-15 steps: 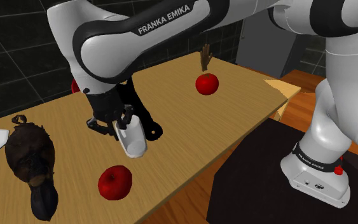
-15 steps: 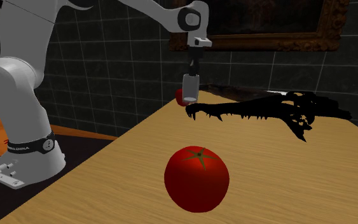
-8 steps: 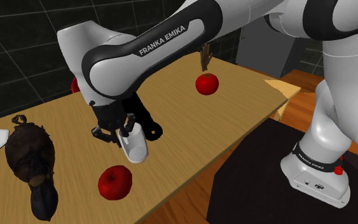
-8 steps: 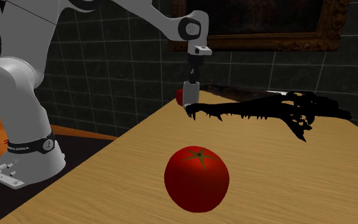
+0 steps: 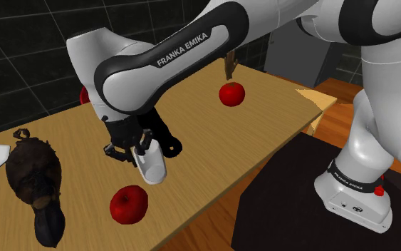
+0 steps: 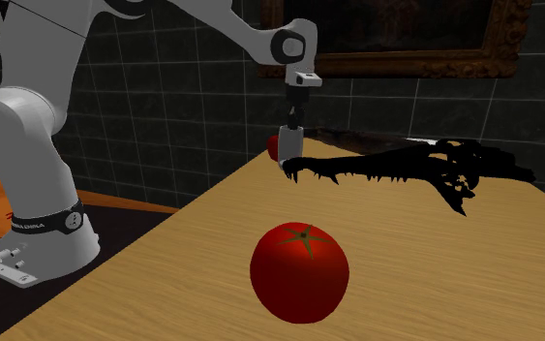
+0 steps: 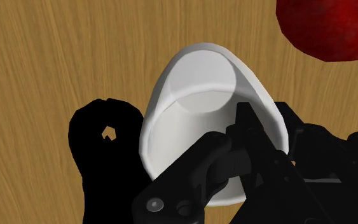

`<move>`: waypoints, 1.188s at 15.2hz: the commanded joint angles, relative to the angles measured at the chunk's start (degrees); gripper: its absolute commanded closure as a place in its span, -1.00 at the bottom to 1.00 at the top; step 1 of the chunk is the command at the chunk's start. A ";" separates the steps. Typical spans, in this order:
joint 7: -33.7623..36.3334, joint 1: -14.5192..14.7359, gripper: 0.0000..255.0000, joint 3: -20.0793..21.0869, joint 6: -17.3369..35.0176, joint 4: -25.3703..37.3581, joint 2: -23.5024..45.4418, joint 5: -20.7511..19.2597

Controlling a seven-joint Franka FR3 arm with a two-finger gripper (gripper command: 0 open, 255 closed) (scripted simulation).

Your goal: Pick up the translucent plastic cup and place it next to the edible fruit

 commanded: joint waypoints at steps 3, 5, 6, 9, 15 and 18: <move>-0.01 -0.01 -1.00 0.00 0.00 0.01 -0.02 0.00; -0.01 -0.01 -1.00 0.00 0.01 0.00 -0.02 0.00; 0.00 0.00 -1.00 0.00 0.01 0.01 -0.01 0.00; -0.19 -0.13 -1.00 0.12 -5.18 3.99 -1.24 0.29; -0.23 -0.14 -1.00 0.15 -6.59 5.21 -1.44 0.34; -0.23 -0.14 -1.00 0.15 -6.59 5.21 -1.44 0.34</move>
